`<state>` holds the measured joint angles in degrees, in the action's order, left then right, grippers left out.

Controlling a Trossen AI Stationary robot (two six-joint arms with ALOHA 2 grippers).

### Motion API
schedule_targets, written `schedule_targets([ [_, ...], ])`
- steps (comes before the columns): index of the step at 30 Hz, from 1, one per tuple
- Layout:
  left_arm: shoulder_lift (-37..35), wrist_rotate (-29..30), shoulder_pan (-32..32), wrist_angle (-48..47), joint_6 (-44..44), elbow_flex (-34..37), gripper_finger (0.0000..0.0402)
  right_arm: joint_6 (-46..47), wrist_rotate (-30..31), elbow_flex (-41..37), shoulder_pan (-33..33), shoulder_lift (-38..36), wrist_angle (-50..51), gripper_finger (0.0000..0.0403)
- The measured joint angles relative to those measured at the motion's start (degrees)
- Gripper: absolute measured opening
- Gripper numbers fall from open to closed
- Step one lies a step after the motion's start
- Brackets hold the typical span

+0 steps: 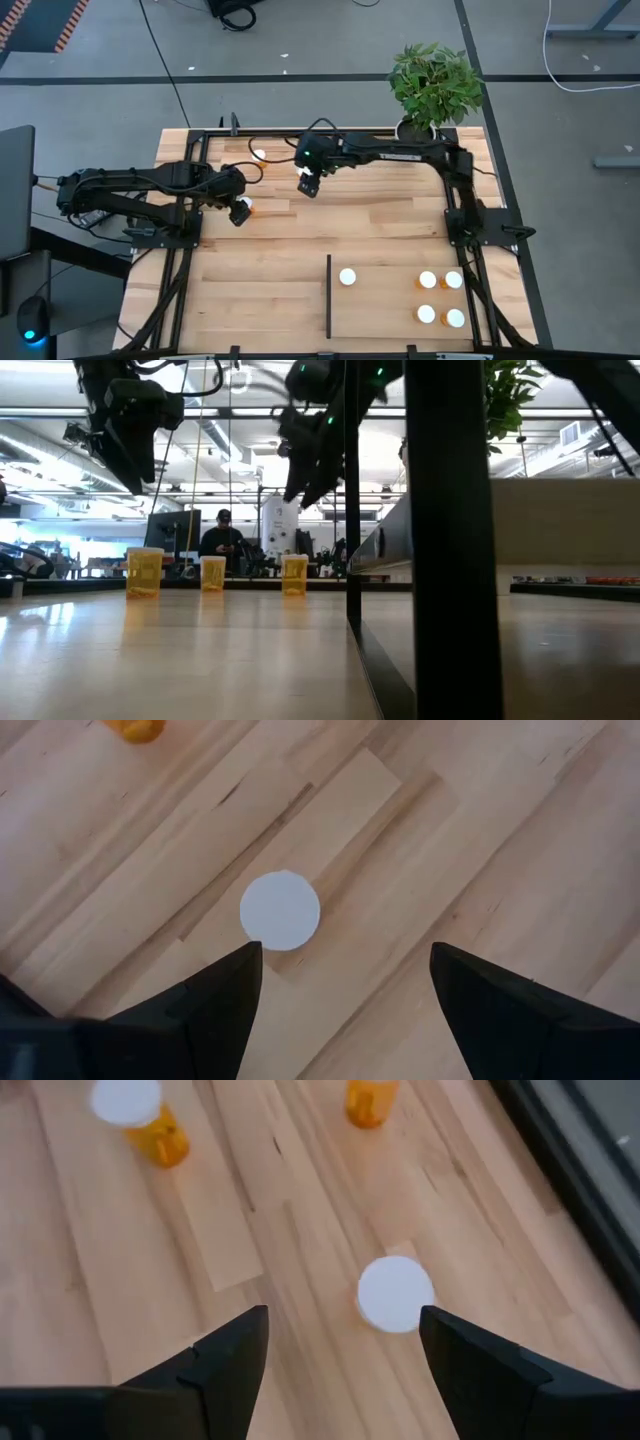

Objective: Pick and place medicine bottles onto shelf by color
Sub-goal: Put the orange pill bottle on the shelf aligned with the other orange pill bottles

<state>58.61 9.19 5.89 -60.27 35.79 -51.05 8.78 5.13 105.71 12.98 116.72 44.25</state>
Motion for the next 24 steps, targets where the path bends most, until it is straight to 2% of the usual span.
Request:
schedule_targets([
  [8, 0.0, 0.0, 0.0, 0.0, 4.0, 0.0, 0.0293, 0.0, -1.1, 2.1, 1.6, 6.3, 0.2, 0.0269],
  [14, 0.0, 0.0, 0.0, 0.0, 4.1, 0.0, 0.0293, 0.0, 2.1, 2.2, 1.7, 7.7, -0.6, 0.0269],
  [24, 0.0, -1.6, 0.0, -1.0, 2.6, 0.0, 0.0293, 0.6, 3.5, 2.1, 2.0, 9.8, -2.0, 0.0269],
])
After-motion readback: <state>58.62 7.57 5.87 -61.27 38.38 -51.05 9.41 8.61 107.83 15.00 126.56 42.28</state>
